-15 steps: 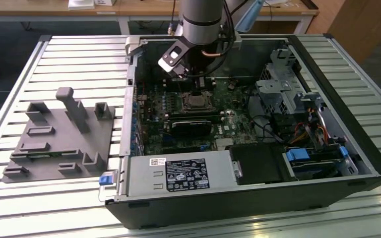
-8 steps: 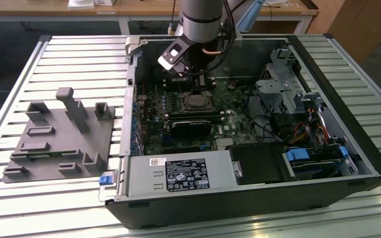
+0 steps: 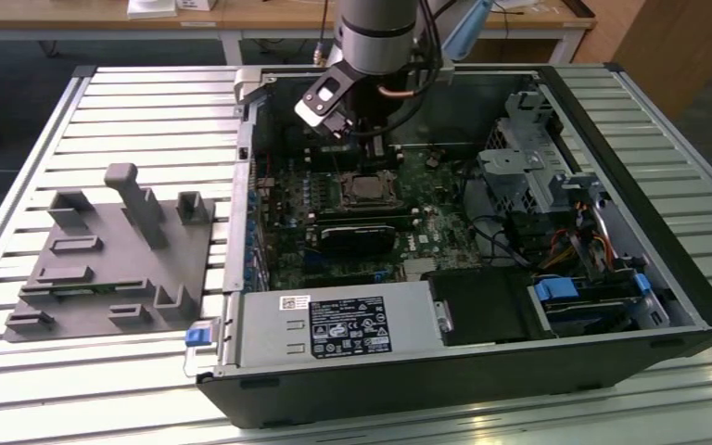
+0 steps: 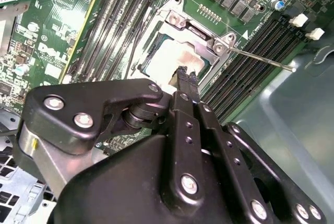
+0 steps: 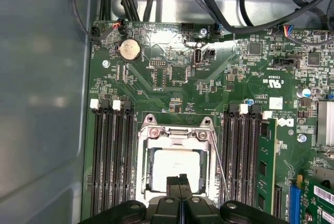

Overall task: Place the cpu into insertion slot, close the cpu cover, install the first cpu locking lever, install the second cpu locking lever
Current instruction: 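Install the first cpu locking lever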

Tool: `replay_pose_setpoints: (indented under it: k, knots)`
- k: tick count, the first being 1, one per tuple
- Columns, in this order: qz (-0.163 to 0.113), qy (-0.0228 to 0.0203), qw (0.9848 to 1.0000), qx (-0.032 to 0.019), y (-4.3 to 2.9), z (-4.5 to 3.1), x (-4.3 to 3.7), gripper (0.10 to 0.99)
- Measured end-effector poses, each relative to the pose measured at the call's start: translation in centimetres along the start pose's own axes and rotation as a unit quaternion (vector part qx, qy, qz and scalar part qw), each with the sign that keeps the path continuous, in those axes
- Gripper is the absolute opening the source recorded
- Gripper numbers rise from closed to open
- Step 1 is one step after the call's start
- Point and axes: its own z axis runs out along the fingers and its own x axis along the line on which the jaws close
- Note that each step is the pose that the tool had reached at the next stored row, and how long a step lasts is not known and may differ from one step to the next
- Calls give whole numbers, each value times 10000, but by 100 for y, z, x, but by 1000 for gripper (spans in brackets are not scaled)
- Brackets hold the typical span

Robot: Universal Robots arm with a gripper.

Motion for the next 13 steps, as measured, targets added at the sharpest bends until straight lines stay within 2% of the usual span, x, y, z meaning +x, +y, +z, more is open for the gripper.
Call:
replay_pose_setpoints:
  k: [7,13]
  knots:
    - [0,-1,10000,-4,1,-42,1,106]
    - [0,-1,10000,-10,3,-119,3,106]
